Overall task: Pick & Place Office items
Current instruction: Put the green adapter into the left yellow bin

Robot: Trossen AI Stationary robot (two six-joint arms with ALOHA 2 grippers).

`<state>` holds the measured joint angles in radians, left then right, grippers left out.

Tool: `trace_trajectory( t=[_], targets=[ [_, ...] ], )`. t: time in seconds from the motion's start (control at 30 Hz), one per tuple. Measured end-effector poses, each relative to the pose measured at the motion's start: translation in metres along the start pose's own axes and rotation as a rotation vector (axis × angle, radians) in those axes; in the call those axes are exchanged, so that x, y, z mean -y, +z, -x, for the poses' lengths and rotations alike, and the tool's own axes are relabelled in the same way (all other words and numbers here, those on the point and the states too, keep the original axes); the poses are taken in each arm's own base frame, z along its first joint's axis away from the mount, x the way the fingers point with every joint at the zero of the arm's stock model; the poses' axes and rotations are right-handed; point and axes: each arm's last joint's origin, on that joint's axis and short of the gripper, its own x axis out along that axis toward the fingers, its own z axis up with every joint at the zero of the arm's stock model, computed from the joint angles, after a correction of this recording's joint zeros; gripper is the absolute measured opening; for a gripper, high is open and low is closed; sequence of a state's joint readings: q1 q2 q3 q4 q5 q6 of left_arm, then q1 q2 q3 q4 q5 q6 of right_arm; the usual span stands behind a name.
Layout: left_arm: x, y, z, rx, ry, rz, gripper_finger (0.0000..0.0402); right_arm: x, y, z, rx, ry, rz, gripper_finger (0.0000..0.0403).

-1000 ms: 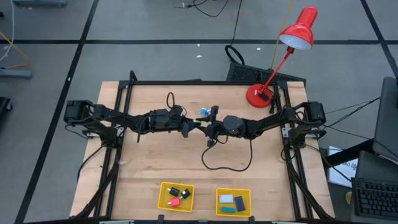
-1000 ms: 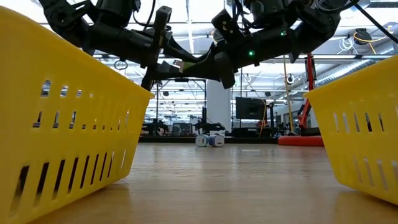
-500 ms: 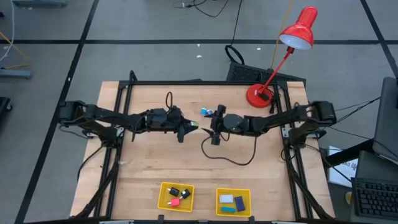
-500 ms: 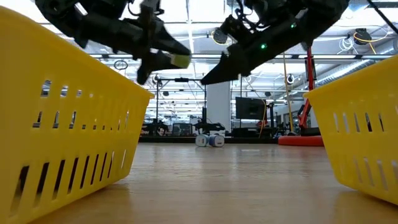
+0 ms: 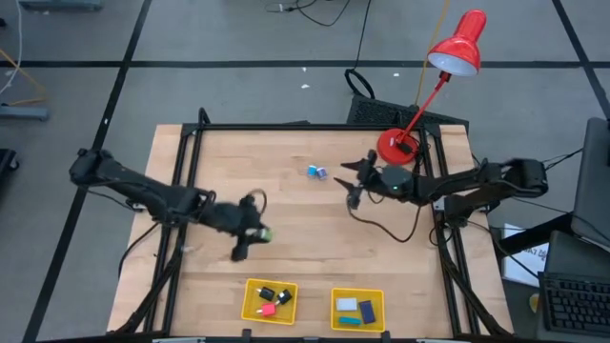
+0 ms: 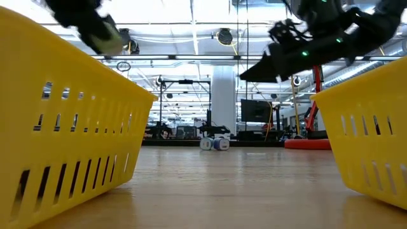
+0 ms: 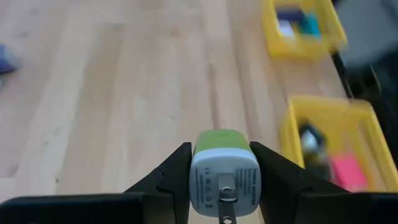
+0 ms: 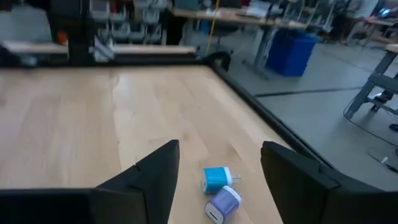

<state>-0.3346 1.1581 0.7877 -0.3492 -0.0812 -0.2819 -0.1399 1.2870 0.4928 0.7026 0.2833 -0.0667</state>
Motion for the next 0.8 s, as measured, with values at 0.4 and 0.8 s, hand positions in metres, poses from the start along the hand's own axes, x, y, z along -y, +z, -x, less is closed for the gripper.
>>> trace_trajectory(
  t=[0.4,0.8],
  targets=[
    [0.074,0.015,-0.011,-0.23,-0.094,-0.153,0.0133,0.019,-0.031,0.023,0.099,-0.07,-0.085,0.0203],
    [0.12,0.001,-0.065,-0.493,-0.075,-0.155,0.0133,0.022,-0.031,0.023,0.1,-0.08,-0.093,0.0198]
  ],
)
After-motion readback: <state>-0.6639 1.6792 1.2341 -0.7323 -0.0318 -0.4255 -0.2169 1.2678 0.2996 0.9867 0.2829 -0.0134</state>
